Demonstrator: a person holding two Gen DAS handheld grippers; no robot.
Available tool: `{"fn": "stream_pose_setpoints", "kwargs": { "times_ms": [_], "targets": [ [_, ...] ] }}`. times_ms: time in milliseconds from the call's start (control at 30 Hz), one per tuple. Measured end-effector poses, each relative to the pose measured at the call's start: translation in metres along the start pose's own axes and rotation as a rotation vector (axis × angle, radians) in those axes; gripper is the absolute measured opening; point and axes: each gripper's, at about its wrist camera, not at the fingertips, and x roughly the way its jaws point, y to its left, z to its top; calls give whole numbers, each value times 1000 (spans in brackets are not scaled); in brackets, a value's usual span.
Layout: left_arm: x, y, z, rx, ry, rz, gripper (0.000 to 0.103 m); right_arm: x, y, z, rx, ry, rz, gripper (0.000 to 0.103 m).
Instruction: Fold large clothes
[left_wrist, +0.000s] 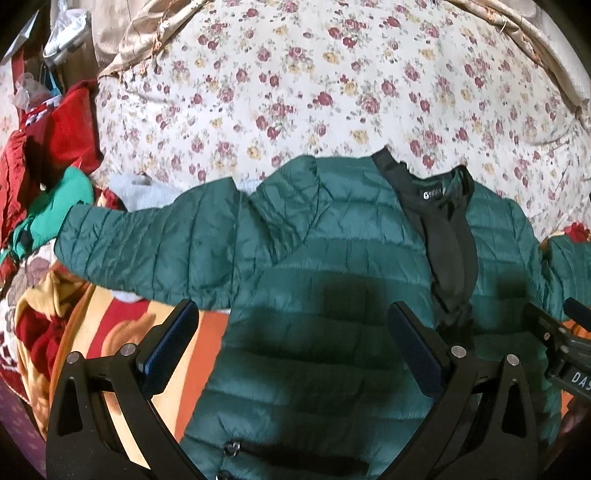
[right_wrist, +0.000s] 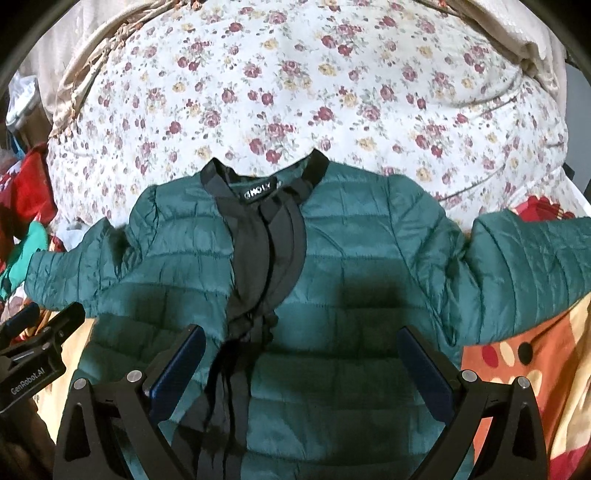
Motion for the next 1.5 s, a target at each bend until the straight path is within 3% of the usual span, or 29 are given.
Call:
{"fn": "stream_pose_setpoints", "kwargs": {
  "times_ms": [600, 1500],
  "targets": [
    [38, -9, -1, -9, 35, -25, 102, 39, 3, 2, 32, 24, 11, 103],
    [53, 3, -4, -25, 38, 33, 102, 61, 20, -5, -10, 60, 23, 103]
  ]
}}
